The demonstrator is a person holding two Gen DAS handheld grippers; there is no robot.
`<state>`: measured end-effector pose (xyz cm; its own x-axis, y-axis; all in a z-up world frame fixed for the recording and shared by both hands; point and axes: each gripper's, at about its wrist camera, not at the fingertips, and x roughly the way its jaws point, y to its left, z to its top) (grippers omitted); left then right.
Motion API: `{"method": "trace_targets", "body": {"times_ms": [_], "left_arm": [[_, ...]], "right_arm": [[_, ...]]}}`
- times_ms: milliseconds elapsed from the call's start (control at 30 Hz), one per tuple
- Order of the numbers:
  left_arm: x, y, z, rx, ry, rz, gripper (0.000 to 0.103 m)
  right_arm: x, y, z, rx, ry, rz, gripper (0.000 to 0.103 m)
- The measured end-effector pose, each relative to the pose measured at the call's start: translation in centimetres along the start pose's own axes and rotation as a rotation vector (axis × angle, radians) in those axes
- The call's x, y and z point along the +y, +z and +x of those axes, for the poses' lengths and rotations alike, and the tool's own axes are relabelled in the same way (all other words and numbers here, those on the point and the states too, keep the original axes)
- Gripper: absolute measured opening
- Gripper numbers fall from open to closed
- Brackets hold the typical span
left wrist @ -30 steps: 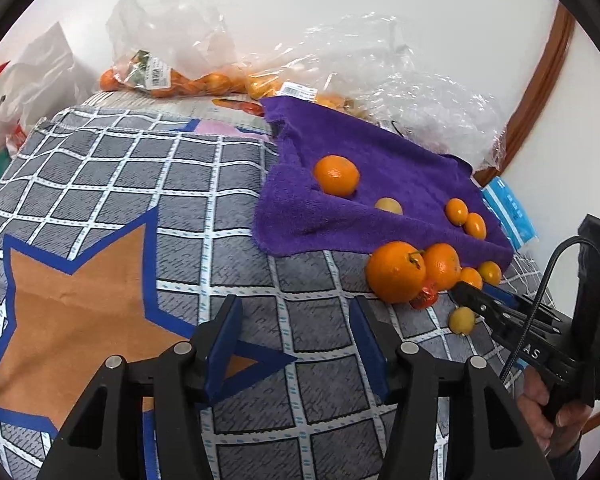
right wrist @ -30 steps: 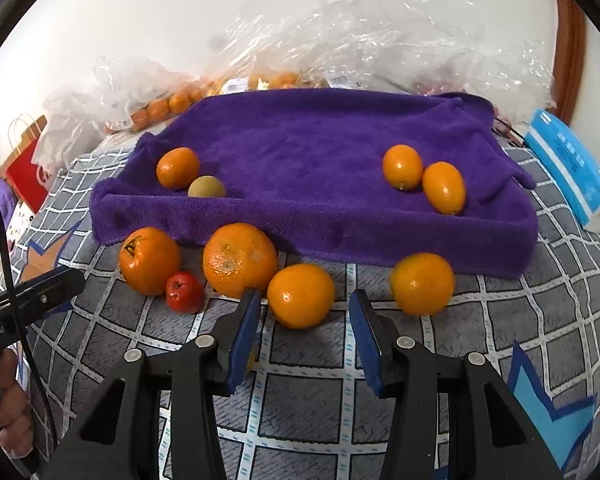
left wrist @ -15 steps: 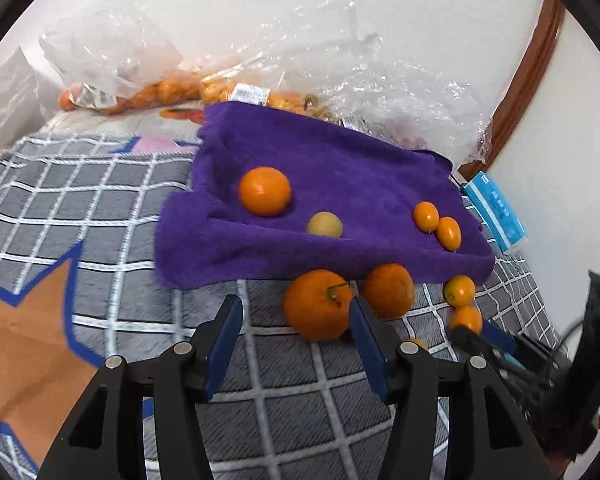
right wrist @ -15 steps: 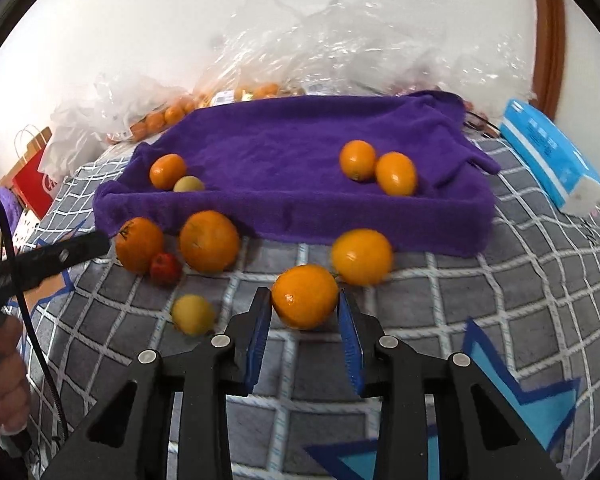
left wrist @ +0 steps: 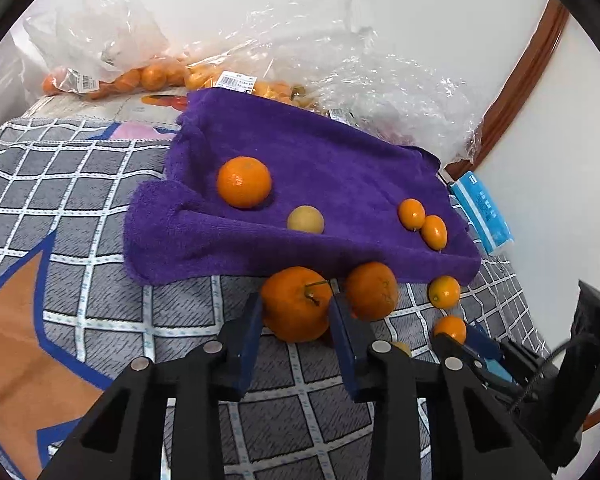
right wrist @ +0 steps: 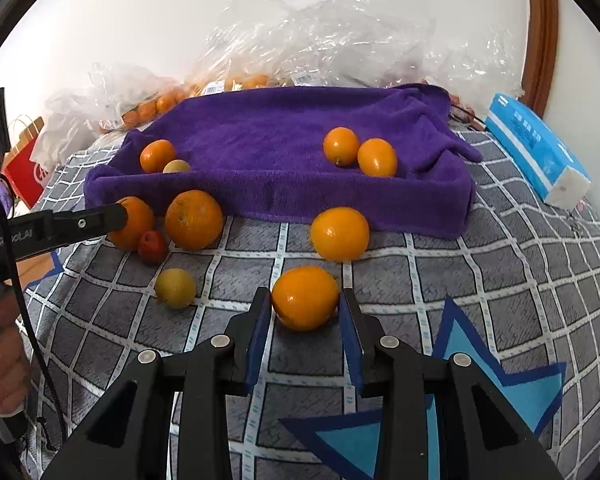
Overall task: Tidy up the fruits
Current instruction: 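Close the right tool on an orange while the left tool grasps a large orange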
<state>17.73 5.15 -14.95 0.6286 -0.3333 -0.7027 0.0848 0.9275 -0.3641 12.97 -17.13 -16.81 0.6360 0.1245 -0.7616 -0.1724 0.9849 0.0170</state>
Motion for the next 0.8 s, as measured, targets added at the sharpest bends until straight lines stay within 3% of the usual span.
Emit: {"method": "trace_targets", "body": {"times_ms": [67, 167, 267, 433, 500, 533, 733, 800], "left_arm": [[0.3, -0.1, -0.7, -0.008, 0.0, -0.003, 0.024], [0.8, -0.2, -1.5, -0.015, 0.013, -0.001, 0.023], [1.0, -0.2, -1.4, 0.007, 0.001, -0.006, 0.024], [0.3, 0.1, -0.8, 0.013, -0.044, -0.012, 0.035], [-0.2, 0.2, -0.4, 0.011, -0.06, -0.01, 0.048], [-0.4, 0.3, -0.1, 0.009, -0.056, -0.009, 0.05], [-0.4, 0.5, 1.7, 0.051, -0.002, -0.039, 0.051], [0.0, 0.5, 2.3, 0.078, -0.006, -0.072, 0.047]], "right_arm": [[0.3, 0.3, 0.2, -0.002, 0.0, -0.005, 0.045], [0.8, 0.7, 0.7, 0.001, -0.016, -0.011, 0.045], [1.1, 0.8, 1.2, 0.012, -0.046, -0.019, 0.034], [0.4, 0.5, 0.8, 0.003, -0.029, 0.005, 0.034], [0.0, 0.2, 0.6, 0.0, -0.021, 0.011, 0.034], [-0.2, 0.1, 0.4, -0.001, -0.018, 0.014, 0.034], [-1.2, -0.5, -0.1, -0.012, -0.009, 0.037, 0.034], [-1.5, -0.5, -0.2, -0.013, 0.0, 0.053, 0.034]]}}
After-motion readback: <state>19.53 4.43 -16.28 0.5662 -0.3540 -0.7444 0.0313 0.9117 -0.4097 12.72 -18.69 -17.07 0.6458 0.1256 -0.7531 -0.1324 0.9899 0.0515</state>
